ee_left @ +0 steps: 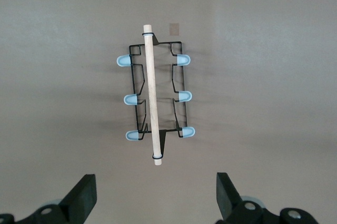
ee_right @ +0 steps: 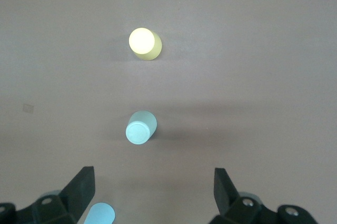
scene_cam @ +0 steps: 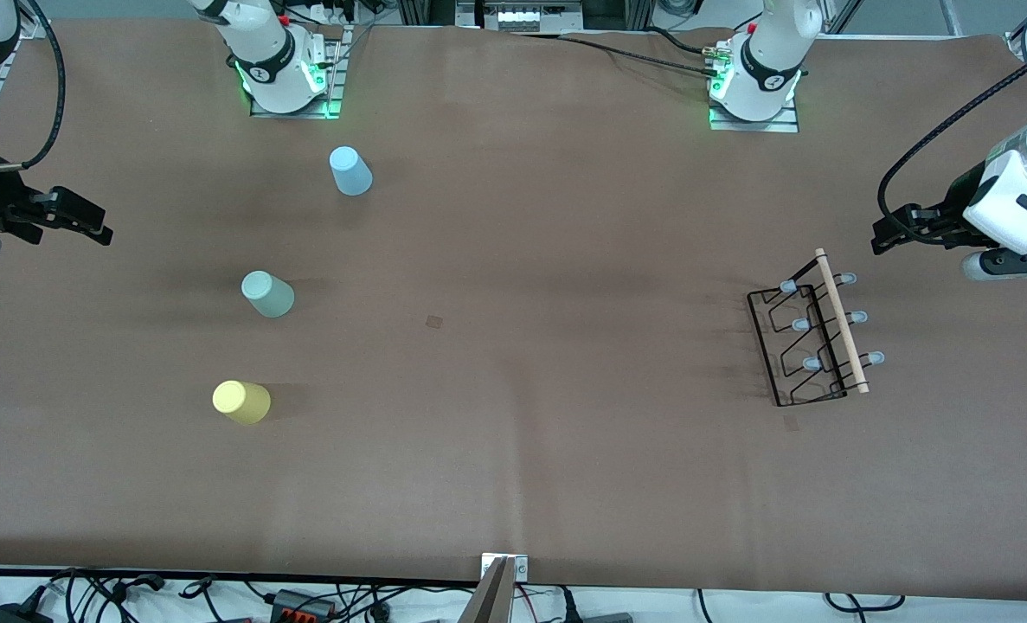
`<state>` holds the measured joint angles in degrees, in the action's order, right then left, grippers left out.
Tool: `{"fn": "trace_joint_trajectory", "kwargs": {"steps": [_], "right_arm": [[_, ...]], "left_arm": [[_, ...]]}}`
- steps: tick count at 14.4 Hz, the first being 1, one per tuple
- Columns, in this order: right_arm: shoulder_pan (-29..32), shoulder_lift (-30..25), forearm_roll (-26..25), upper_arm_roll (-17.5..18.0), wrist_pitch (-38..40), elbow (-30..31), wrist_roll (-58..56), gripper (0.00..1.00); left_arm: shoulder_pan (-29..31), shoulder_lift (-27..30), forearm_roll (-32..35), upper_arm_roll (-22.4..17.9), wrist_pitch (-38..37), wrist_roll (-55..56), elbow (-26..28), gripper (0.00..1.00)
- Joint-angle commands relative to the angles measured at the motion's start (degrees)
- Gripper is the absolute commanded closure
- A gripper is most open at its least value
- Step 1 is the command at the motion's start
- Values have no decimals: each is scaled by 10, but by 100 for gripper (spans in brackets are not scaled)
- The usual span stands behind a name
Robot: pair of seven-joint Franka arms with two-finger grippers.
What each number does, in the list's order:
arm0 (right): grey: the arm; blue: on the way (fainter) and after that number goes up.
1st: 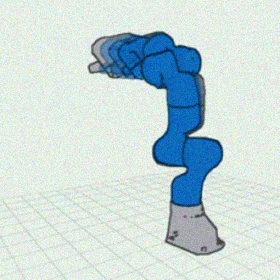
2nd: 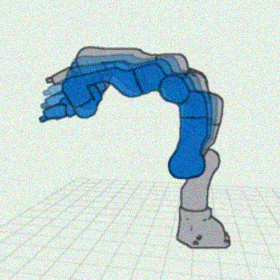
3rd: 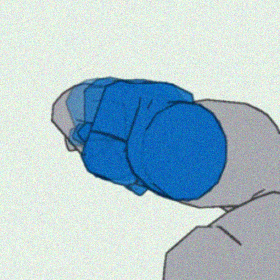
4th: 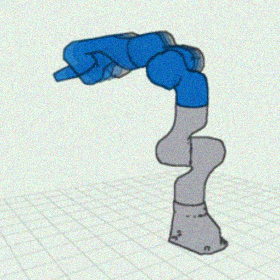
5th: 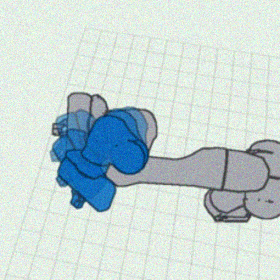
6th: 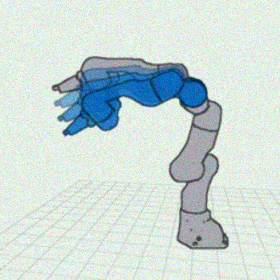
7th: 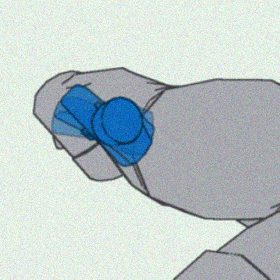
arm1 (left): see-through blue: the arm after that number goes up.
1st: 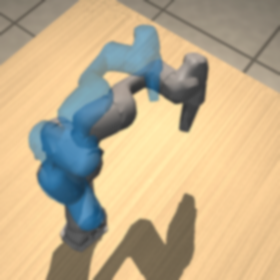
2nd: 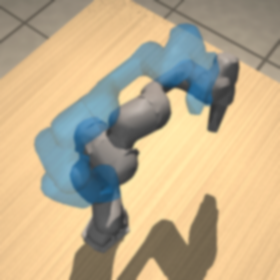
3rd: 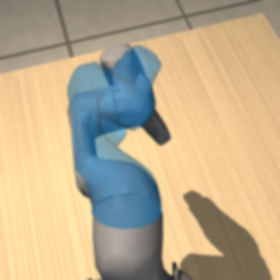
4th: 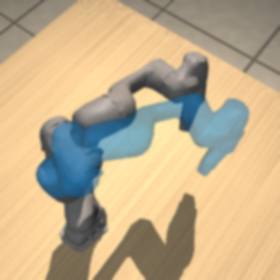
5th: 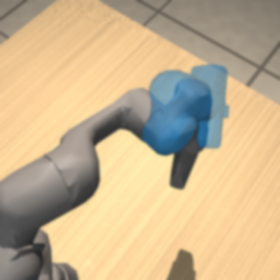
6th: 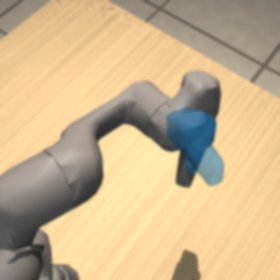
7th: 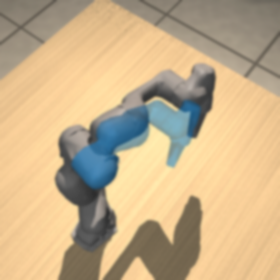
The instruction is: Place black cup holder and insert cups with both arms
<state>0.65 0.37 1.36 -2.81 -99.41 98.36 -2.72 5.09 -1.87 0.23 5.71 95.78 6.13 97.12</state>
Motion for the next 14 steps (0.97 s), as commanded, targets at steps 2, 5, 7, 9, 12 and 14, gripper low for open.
{"fn": "trace_joint_trajectory", "kwargs": {"steps": [2, 5, 7, 9, 12, 14], "right_arm": [[10, -5, -8, 10, -3, 11, -8, 0], [7, 23, -8, 10, -13, 10, -8, 0], [4, 38, -8, 11, -16, 10, -7, 0], [4, 47, -8, 10, -15, 9, -7, 0], [4, 80, -7, 11, -17, 8, 1, 0], [3, 103, -7, 10, -26, 5, 1, 0]], "left_arm": [[0, -5, 3, -1, -12, -14, -15, 0], [1, -5, 3, -2, -12, -14, -15, 0], [0, -15, 3, -2, -12, -15, -15, 0], [-3, -23, 4, -2, -12, -15, -15, 0], [-1, -52, 1, -1, -3, -19, -12, 0], [-1, -71, 1, -1, 23, -19, -4, 0]]}}
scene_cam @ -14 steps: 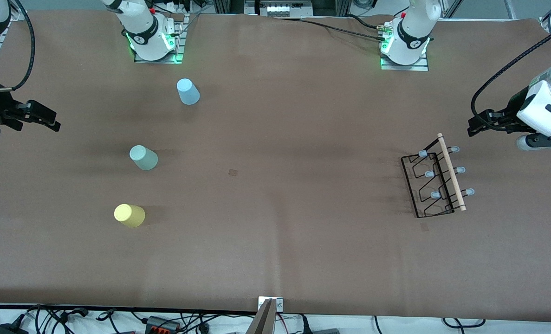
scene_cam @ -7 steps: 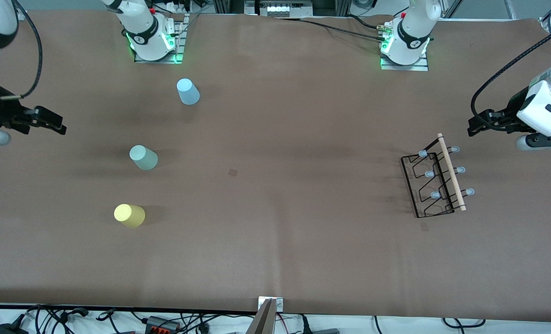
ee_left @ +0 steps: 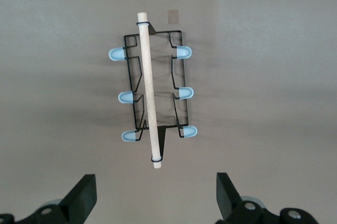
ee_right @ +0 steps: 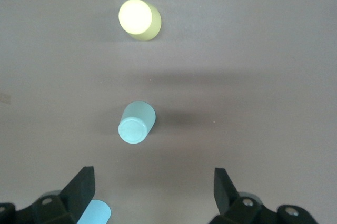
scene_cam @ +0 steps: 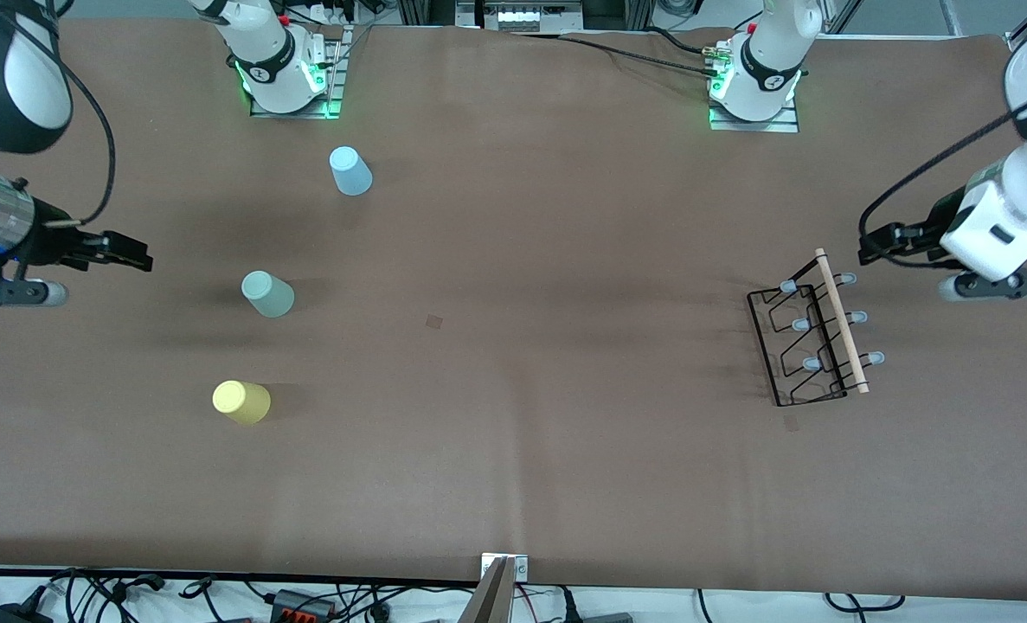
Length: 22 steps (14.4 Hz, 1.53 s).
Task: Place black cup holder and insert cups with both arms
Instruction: 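Reach the teal cup and rack handle with both grippers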
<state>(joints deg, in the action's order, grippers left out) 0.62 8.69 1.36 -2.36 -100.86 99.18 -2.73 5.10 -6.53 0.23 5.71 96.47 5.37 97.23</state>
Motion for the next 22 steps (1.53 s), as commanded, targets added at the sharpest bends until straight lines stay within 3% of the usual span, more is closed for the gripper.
{"fn": "trace_joint_trajectory", "kwargs": {"steps": [1, 6, 12, 15, 19, 22], "right_arm": [[-3, 31, -7, 5, -18, -3, 1, 0], [-26, 77, -6, 6, -34, 4, 24, 0], [-29, 69, -3, 6, -76, 92, 38, 0], [-40, 67, 0, 7, -136, 144, 39, 0], [-54, 84, 5, 8, -158, 154, 40, 0], [-55, 104, 5, 9, -168, 155, 40, 0]], "left_arm": [[-1, -34, 1, -1, 28, -11, 0, 0], [4, -44, 3, -1, 115, -33, 60, 0], [32, -50, 1, 0, 180, -64, 113, 1], [32, -49, 1, 0, 208, -64, 148, 9], [32, -46, 1, 0, 252, -64, 189, 16], [32, -49, 1, 0, 265, -64, 198, 40]]}}
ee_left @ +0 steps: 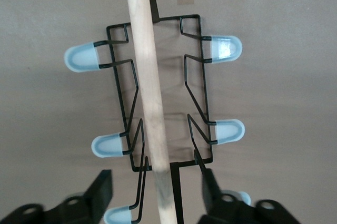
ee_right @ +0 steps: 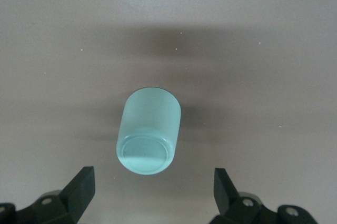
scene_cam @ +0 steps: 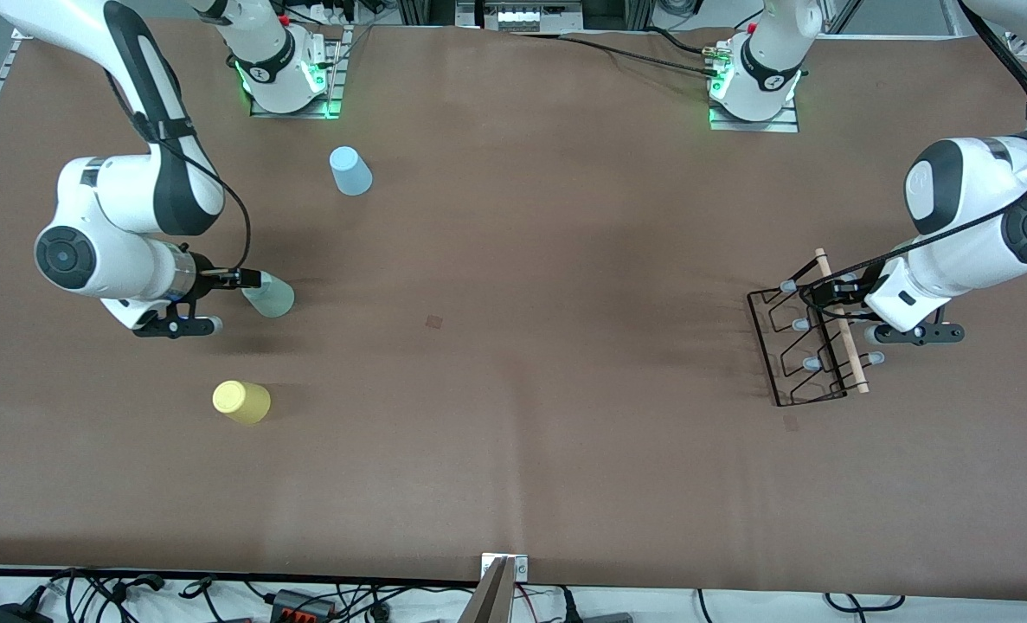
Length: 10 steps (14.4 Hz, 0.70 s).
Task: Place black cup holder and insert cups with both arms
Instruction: 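Grasp the teal cup and rack handle with both grippers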
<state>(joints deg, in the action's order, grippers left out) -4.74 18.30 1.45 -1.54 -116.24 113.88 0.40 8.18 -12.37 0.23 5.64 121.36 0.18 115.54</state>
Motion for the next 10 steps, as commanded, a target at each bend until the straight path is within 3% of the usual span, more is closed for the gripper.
{"fn": "trace_joint_trajectory", "kwargs": {"steps": [1, 4, 6, 7, 10], "right_arm": [[-1, 16, 4, 0, -14, 11, 8, 0], [0, 30, 39, 0, -14, 10, 8, 0], [-3, 39, 50, 0, -30, 9, 6, 0], [-8, 41, 50, 1, -35, 10, 6, 0], [-11, 53, 50, 0, -35, 12, 6, 0]], "left_arm": [[1, 9, 1, 1, 26, -12, 22, 46], [2, 9, 1, 1, 41, -12, 33, 72], [2, 9, 0, 1, 41, -11, 30, 95], [0, 9, -1, 2, 36, -7, 27, 99], [-10, 10, -6, 18, 16, 11, 10, 99]]}}
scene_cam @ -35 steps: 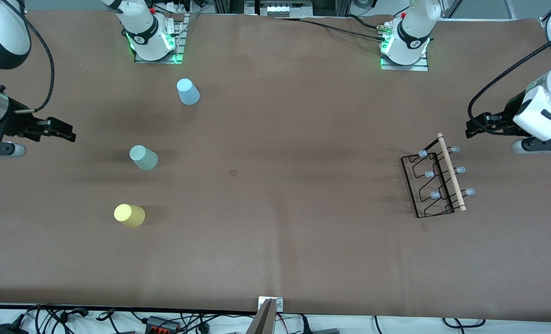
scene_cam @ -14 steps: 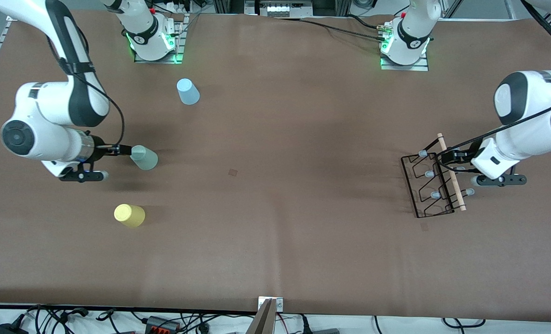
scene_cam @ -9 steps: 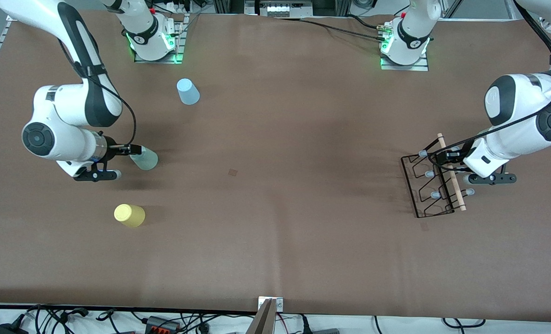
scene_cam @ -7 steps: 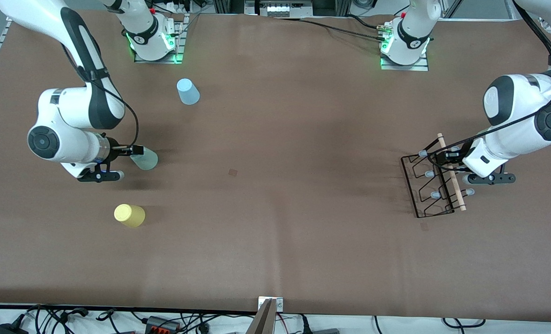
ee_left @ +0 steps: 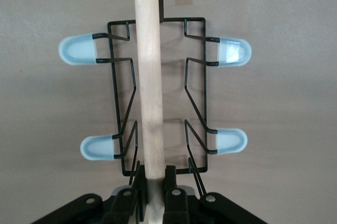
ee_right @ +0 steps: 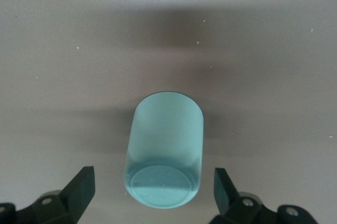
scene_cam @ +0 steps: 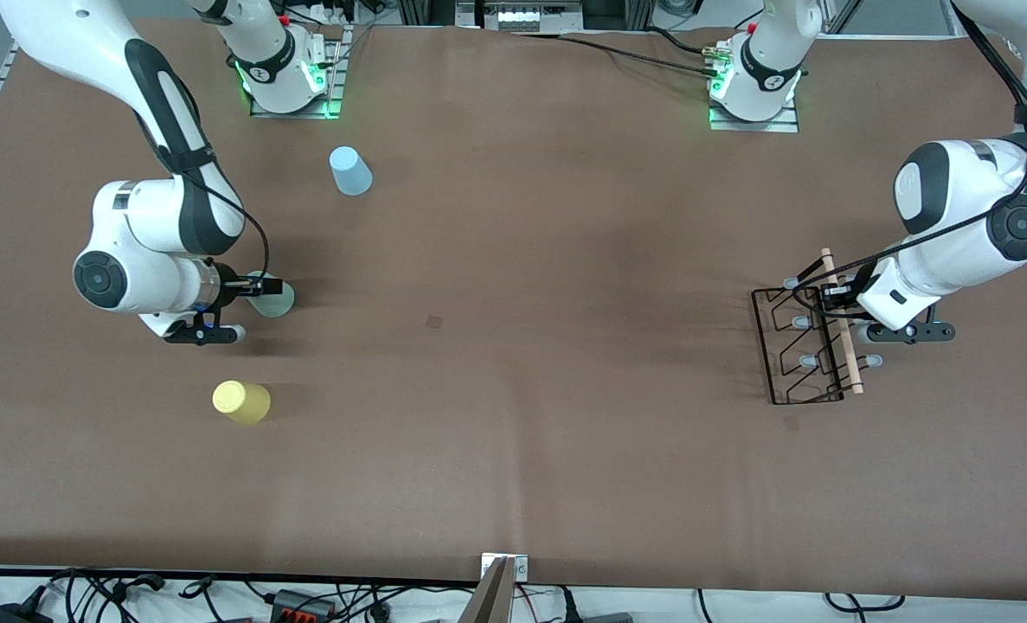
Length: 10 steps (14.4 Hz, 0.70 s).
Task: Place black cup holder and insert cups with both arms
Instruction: 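Grasp the teal cup and rack handle with both grippers, then move the rack to mid-table while the right gripper lifts the cup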
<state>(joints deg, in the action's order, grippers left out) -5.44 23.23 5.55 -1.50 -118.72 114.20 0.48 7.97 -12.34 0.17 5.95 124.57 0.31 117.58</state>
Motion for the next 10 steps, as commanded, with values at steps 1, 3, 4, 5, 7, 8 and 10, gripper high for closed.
{"fn": "trace_joint_trajectory", "kwargs": {"steps": [1, 3, 4, 5, 7, 8, 10], "right_arm": [[-3, 6, 9, 0, -6, 8, 5, 0], [-4, 6, 8, -1, -2, 11, 6, 0], [-5, 6, 7, -1, -2, 12, 6, 0], [-6, 6, 3, -2, -5, 12, 4, 0], [-5, 6, -8, -2, -10, 11, 3, 0], [-5, 6, -11, -2, -12, 12, 3, 0], [-5, 7, -12, -2, -12, 13, 3, 0]], "left_arm": [[-9, 8, -5, 32, -35, 19, -24, 99], [-18, 6, -5, 69, -81, 28, -61, 99], [-25, -2, -5, 86, -97, 38, -81, 99], [-39, -9, -5, 102, -122, 50, -106, 99], [-82, -26, -5, 114, -168, 111, -159, 99], [-113, -34, -5, 114, -191, 148, -187, 99], [-179, -64, -6, 114, -214, 223, -235, 99]]}}
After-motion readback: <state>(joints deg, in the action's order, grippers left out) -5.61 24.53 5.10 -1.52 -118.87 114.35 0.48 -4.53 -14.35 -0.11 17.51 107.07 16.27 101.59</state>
